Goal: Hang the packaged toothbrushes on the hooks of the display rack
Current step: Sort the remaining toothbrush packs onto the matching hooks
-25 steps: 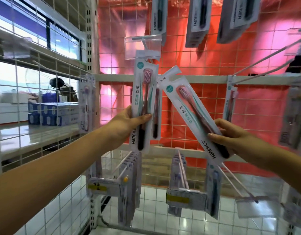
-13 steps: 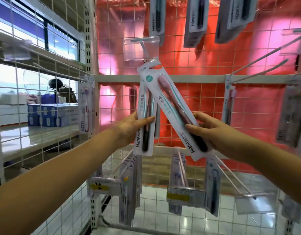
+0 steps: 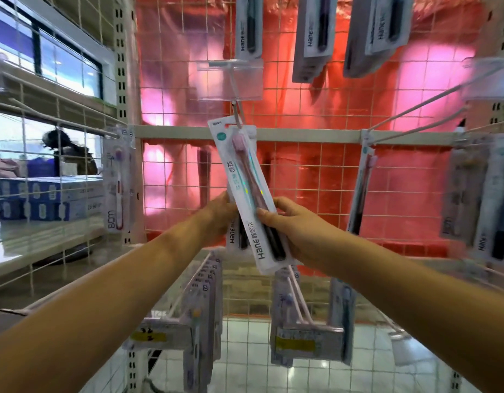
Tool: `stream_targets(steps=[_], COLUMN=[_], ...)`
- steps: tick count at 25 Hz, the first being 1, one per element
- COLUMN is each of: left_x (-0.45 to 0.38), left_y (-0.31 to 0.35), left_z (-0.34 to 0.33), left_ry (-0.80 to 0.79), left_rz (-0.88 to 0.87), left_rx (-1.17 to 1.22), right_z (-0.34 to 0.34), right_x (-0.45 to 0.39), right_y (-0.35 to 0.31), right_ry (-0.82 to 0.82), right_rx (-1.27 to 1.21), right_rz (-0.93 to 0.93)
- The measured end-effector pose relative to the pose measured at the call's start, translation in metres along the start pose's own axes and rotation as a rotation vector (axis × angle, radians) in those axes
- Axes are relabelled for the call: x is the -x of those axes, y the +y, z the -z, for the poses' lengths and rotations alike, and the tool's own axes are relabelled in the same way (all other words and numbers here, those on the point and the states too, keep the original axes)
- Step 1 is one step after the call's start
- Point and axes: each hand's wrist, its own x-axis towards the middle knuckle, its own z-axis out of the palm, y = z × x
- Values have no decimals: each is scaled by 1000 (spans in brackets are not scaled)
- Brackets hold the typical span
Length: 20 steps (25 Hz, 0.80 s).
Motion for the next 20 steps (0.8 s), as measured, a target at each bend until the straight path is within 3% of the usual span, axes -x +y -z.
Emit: stream_targets(steps=[3, 8, 15, 20], left_x=[-8, -34, -55, -47], left_y=[-2, -14, -34, -38], left_z=[1, 18, 39, 52], left_ry=[159, 139, 146, 212], left_rz=[3, -27, -92, -9], left_rx=[-100, -143, -131, -262], right_z=[-5, -9, -15, -14], right_x=[-31, -70, -93, -101], right_y=[5, 21, 33, 39], right_ry=[120, 243, 240, 150], right_rx=[73, 162, 157, 187], right_rz=[-49, -124, -104, -257])
